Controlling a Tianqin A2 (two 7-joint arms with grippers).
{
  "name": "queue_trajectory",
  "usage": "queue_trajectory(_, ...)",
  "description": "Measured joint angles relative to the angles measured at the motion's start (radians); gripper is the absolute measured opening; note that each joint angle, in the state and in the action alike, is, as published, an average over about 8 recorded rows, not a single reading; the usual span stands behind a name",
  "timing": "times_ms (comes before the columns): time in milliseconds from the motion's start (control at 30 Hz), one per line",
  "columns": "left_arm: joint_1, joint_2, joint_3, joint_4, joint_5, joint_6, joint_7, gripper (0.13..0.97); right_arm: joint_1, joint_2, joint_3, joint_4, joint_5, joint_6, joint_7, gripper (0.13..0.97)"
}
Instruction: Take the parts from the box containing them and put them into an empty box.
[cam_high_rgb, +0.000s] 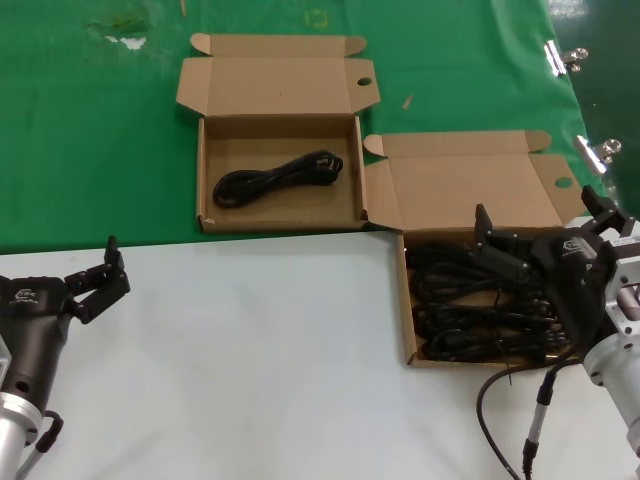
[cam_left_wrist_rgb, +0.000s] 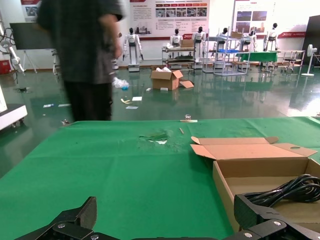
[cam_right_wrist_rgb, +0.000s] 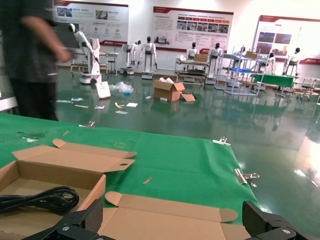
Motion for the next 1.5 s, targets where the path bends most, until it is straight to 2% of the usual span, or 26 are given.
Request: queue_trajectory(1500, 0.0, 0.0, 0.0, 0.0, 0.0, 0.0, 0.0, 0.966, 0.0, 0.0, 0.0, 0.0, 0.0, 0.0, 0.0, 0.966)
